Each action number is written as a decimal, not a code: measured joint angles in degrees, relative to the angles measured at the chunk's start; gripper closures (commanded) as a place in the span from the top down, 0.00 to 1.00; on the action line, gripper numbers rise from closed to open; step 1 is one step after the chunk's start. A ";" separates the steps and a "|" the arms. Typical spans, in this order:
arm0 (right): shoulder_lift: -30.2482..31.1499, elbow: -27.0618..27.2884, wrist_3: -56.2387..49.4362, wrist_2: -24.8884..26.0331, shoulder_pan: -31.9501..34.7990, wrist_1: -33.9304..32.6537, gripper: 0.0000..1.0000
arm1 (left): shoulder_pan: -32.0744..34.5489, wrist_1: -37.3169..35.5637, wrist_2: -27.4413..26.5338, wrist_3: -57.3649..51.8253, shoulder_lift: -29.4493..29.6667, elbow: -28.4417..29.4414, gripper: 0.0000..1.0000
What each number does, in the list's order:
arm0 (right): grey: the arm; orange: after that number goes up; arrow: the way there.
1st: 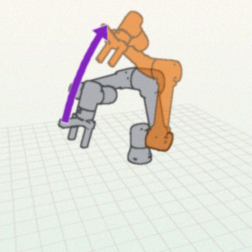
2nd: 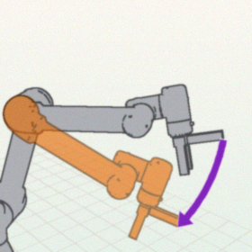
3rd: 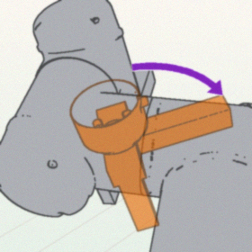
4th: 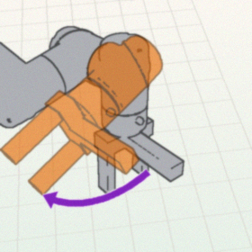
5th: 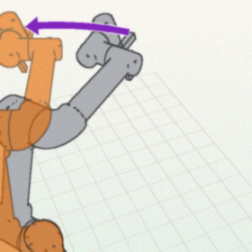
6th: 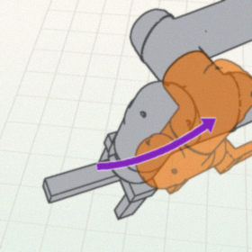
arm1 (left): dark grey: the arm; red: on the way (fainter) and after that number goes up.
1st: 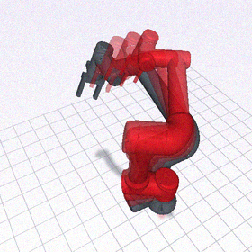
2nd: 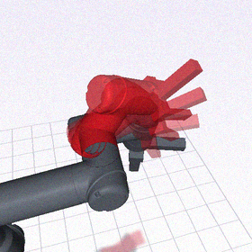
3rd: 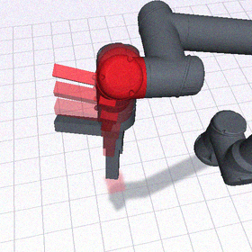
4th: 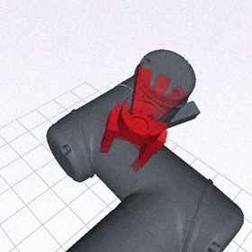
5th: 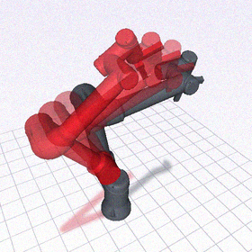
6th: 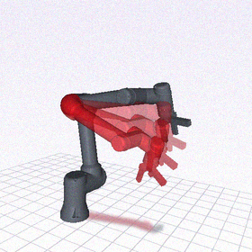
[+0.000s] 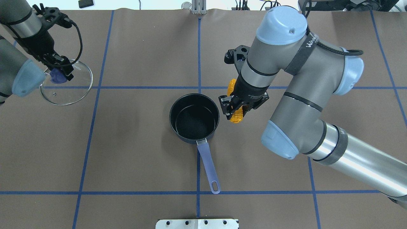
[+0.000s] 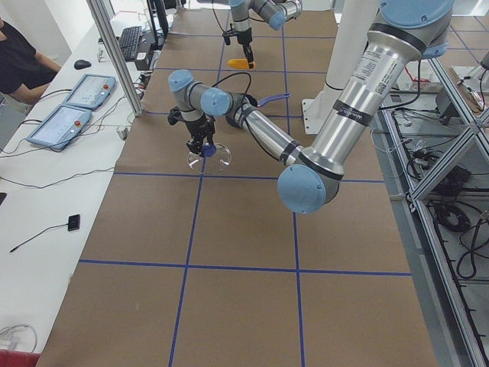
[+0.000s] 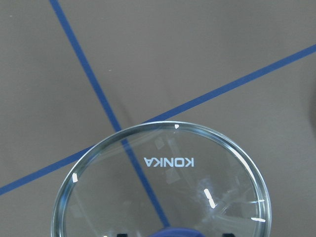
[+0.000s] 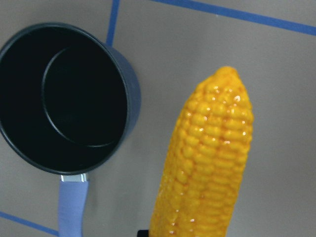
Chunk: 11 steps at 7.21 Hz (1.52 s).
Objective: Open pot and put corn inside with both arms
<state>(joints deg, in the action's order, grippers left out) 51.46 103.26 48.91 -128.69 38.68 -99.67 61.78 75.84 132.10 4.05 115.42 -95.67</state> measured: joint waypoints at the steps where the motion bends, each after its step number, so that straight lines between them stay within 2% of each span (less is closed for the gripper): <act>1: -1.40 -2.64 1.98 0.15 -1.26 3.83 0.17 | 0.31 3.22 0.10 -0.48 -1.60 1.34 0.63; 2: -3.16 -4.96 2.68 0.21 -2.22 5.40 0.18 | 0.58 6.25 0.58 -0.64 -2.60 3.02 0.64; 3: -5.04 -7.32 2.80 0.25 -3.13 6.01 0.48 | 0.75 7.76 1.19 -0.69 -2.99 4.16 0.64; 4: -6.59 -9.34 2.73 0.25 -3.83 6.31 0.99 | 0.91 8.34 1.50 -0.70 -3.17 4.64 0.64; 6: -7.89 -10.94 2.72 0.10 -4.48 7.42 1.00 | 1.01 8.59 1.65 -0.71 -3.74 4.85 0.64; 9: -7.92 -9.18 2.77 -0.02 -2.31 8.65 1.00 | 0.77 8.75 1.78 -0.63 -6.90 4.83 0.65; 11: -7.61 -8.43 1.94 -0.28 0.49 8.68 1.00 | 0.46 9.01 4.81 -0.40 -8.00 5.10 0.66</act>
<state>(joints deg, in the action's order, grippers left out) 43.84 94.83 50.85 -128.97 39.17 -90.99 62.24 84.85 136.91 3.65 107.42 -90.58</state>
